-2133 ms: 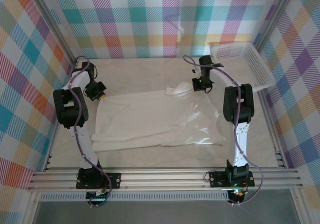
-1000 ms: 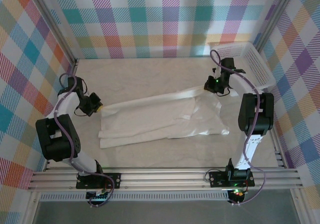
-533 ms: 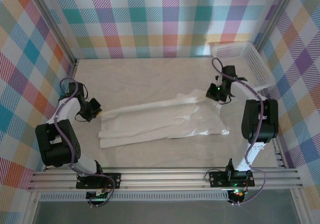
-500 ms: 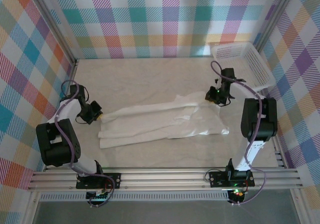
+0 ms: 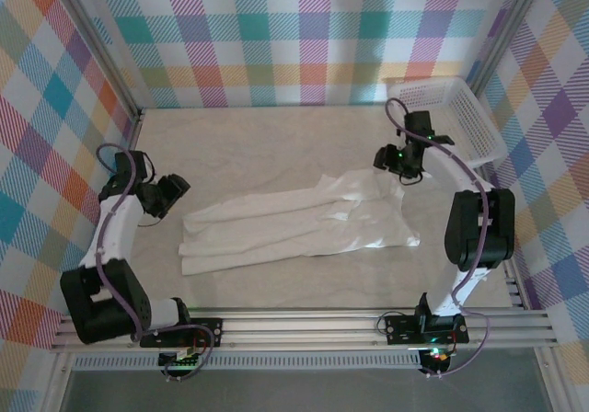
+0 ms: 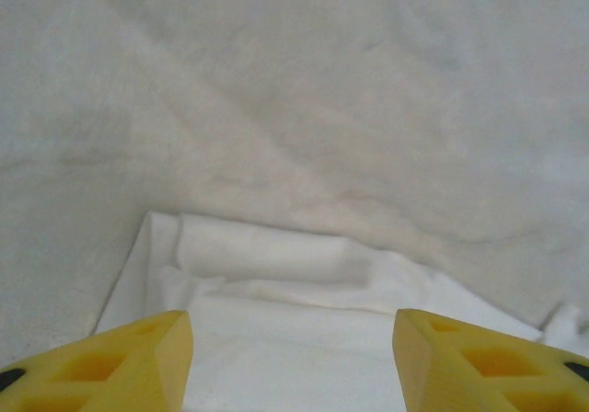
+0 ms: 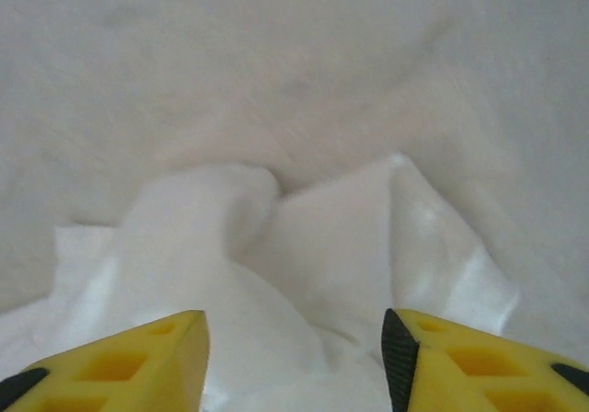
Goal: Fold the inside-out t-shirt
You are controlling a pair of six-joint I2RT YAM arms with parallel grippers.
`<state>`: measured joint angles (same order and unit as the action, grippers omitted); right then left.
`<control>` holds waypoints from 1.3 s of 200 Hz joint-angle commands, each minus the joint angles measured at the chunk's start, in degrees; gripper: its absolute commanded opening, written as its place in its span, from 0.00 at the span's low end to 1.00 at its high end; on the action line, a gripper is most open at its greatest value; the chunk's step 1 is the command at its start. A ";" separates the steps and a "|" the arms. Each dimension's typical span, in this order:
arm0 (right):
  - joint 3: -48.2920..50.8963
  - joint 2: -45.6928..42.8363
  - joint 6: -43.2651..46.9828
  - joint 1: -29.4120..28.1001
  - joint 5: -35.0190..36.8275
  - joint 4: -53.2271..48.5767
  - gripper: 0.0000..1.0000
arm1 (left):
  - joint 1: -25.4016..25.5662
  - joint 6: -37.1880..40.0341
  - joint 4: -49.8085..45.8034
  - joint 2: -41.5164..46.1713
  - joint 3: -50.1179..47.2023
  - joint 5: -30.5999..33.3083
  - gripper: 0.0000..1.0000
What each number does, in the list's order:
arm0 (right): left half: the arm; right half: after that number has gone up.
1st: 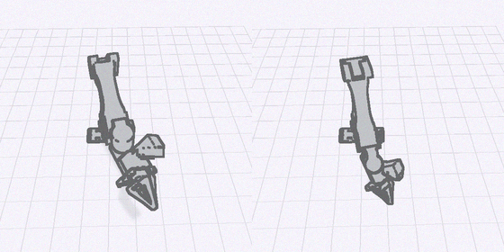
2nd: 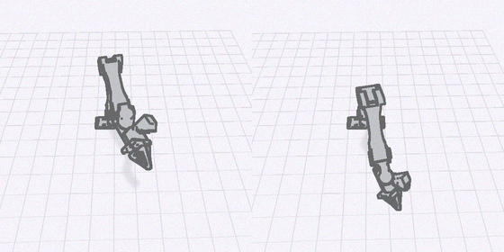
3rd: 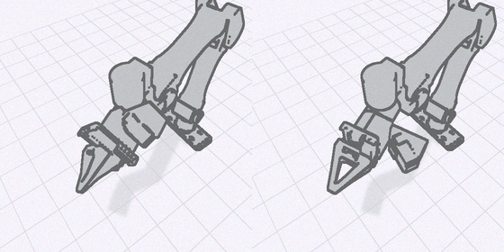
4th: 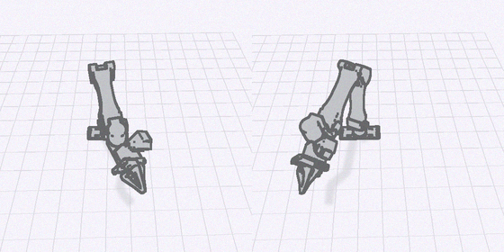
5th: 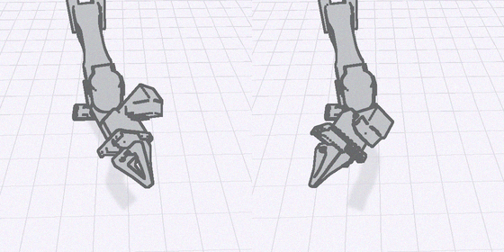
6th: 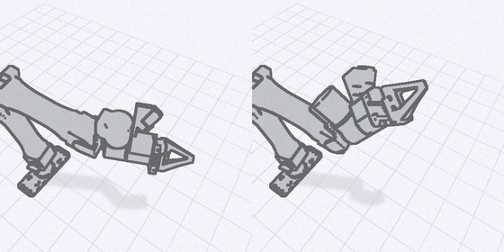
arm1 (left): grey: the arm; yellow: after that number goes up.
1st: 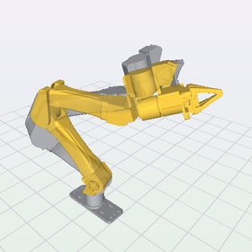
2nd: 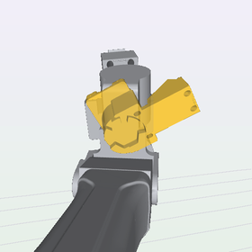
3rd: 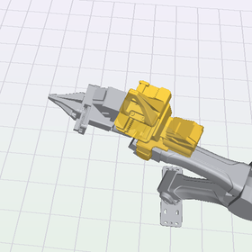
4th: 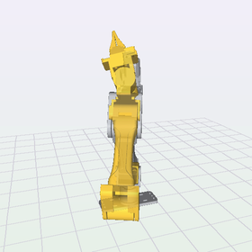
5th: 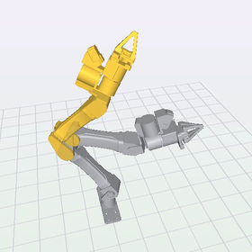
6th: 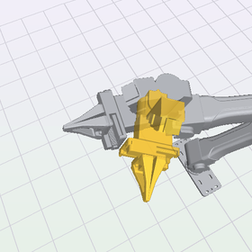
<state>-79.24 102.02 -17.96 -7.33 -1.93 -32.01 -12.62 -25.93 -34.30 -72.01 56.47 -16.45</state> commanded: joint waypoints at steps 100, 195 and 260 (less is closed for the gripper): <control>1.41 -0.76 0.08 -2.30 -13.04 5.99 0.00 | 5.37 0.62 -1.46 1.84 -1.23 0.08 0.88; 43.84 -42.97 -10.73 -2.27 -5.92 19.46 0.67 | 6.14 1.66 -0.59 1.38 -1.69 -1.05 0.86; 15.80 -11.03 -0.36 -8.48 -9.41 9.09 0.70 | 18.03 1.63 -1.12 5.97 -1.17 -1.68 0.91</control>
<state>-58.08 82.26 -23.35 -13.56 -11.03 -16.69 1.37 -25.41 -34.35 -68.86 54.87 -18.35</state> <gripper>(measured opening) 0.701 0.903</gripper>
